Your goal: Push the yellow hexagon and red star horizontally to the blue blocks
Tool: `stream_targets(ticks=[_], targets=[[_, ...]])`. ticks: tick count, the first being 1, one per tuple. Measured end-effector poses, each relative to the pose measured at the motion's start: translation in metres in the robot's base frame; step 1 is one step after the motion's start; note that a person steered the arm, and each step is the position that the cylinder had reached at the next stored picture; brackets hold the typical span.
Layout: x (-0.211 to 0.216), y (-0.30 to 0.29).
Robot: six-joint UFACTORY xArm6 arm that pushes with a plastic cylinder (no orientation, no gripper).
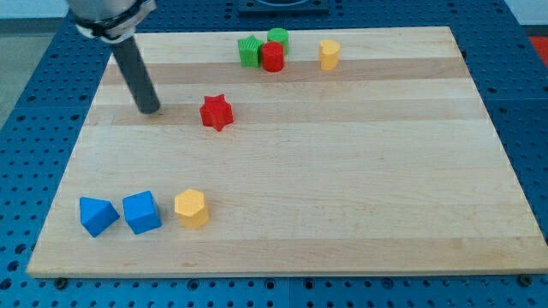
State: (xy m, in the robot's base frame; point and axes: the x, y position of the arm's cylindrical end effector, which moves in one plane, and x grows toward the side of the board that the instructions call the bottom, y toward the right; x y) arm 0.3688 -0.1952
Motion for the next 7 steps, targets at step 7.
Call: stream_targets(ticks=[7], targets=[[0.082,0.195]])
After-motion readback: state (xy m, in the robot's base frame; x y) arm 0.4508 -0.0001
